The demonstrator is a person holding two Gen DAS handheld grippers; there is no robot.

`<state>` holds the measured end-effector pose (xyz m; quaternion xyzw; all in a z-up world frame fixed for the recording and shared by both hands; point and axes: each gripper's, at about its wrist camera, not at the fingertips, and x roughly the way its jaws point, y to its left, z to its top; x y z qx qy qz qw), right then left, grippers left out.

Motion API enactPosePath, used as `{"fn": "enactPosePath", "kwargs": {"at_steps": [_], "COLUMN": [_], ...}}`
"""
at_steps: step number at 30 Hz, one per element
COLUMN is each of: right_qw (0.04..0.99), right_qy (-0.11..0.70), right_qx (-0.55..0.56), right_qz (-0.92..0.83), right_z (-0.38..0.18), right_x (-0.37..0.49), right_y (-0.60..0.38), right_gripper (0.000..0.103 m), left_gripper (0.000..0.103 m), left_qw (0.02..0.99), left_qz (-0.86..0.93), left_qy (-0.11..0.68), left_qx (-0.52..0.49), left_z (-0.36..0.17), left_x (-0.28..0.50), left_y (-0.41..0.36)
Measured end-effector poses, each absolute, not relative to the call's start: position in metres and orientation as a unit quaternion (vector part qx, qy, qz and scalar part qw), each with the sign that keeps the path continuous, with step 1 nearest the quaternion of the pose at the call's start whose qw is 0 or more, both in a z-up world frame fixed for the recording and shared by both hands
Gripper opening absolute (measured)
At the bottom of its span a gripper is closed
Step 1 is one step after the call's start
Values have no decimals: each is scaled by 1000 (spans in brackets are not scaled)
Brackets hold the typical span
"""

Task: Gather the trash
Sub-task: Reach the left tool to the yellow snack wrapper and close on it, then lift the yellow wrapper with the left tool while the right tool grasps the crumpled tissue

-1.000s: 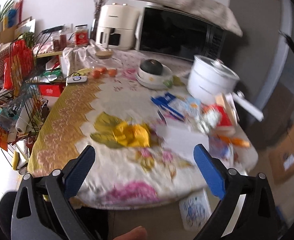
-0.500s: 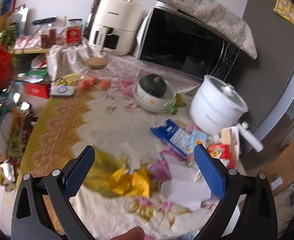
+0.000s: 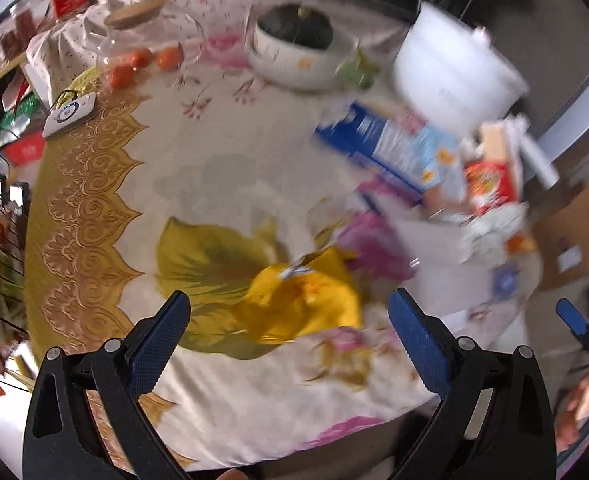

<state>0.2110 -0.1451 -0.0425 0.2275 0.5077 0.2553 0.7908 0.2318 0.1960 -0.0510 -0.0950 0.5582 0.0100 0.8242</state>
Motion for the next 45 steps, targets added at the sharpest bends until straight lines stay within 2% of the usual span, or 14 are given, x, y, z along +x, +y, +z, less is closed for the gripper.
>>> {"fn": "enactPosePath", "kwargs": {"at_steps": [4, 8, 14, 17, 20, 21, 23, 25, 28, 34, 38, 45], "right_qw": [780, 778, 774, 766, 755, 754, 755, 760, 778, 838, 868, 888], "right_qy": [514, 516, 528, 532, 542, 543, 540, 529, 506, 462, 436, 426], "right_qx": [246, 260, 265, 277, 287, 291, 297, 308, 307, 235, 171, 71], "right_qz": [260, 248, 230, 230, 231, 229, 224, 220, 210, 172, 164, 159], "right_z": [-52, -59, -72, -77, -84, -86, -86, -84, -76, -58, -52, -61], "right_x": [218, 224, 230, 234, 237, 238, 240, 245, 251, 269, 279, 294], "right_y": [-149, -156, -165, -165, -164, -164, -164, -166, -164, -147, -128, -95], "right_gripper": [96, 96, 96, 96, 96, 96, 96, 96, 96, 96, 96, 96], "left_gripper": [95, 90, 85, 74, 58, 49, 45, 34, 29, 28, 28, 28], "left_qw": [811, 807, 795, 790, 793, 792, 792, 793, 798, 827, 864, 894], "left_qz": [4, 20, -17, -32, -57, -64, -70, -76, -74, -29, -13, -44], "left_qy": [580, 590, 606, 612, 606, 607, 606, 604, 598, 556, 487, 420], "left_qx": [-76, -10, 13, 23, 15, 11, 0, -13, -27, -77, -130, -151], "left_z": [-75, -91, -111, -122, -122, -122, -122, -120, -115, -82, -45, -13], "left_x": [246, 258, 265, 267, 266, 265, 262, 260, 257, 249, 243, 230], "left_y": [192, 184, 179, 173, 171, 171, 170, 172, 176, 210, 229, 207]}}
